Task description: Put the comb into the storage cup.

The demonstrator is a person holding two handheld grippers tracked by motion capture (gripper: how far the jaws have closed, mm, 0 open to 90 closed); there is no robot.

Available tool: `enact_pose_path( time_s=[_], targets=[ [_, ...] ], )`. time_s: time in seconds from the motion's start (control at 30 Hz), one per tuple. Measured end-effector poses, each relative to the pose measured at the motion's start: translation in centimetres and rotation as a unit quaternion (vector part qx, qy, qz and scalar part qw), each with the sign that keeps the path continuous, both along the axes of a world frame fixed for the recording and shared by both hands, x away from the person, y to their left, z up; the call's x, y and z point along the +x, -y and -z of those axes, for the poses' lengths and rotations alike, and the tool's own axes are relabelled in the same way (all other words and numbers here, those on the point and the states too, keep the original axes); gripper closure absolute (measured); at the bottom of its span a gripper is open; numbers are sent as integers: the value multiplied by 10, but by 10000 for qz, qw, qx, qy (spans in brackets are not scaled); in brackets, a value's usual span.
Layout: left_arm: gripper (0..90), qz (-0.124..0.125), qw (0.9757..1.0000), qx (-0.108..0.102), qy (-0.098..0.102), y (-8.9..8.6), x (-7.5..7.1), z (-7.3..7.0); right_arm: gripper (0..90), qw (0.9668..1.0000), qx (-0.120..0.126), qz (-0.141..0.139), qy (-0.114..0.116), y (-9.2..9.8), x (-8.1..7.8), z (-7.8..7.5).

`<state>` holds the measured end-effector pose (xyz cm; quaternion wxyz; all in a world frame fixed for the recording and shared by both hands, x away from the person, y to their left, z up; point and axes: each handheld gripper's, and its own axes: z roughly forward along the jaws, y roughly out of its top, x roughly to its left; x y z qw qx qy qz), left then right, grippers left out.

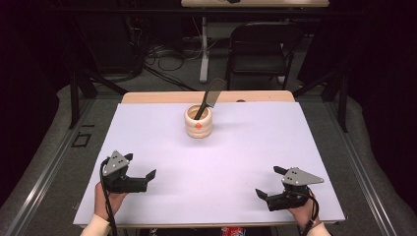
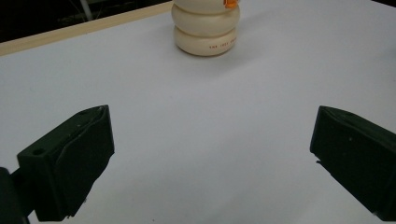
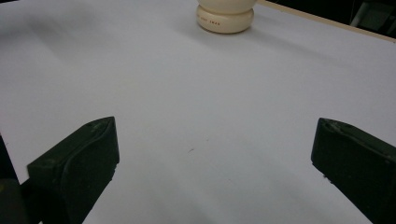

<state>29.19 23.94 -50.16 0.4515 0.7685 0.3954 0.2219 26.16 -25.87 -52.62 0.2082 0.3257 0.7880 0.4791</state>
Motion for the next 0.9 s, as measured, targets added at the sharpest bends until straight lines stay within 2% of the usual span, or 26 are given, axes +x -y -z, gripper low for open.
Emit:
enact_pose_path(
  time_s=[0.47,0.9],
  targets=[
    [0,12,10000,19,45,-2,-12,4,4,10000,6,-3,-3,0,0,0],
    [0,-76,9999,-10,135,-7,-21,5,4,10000,-7,21,-7,0,1,1]
  ],
)
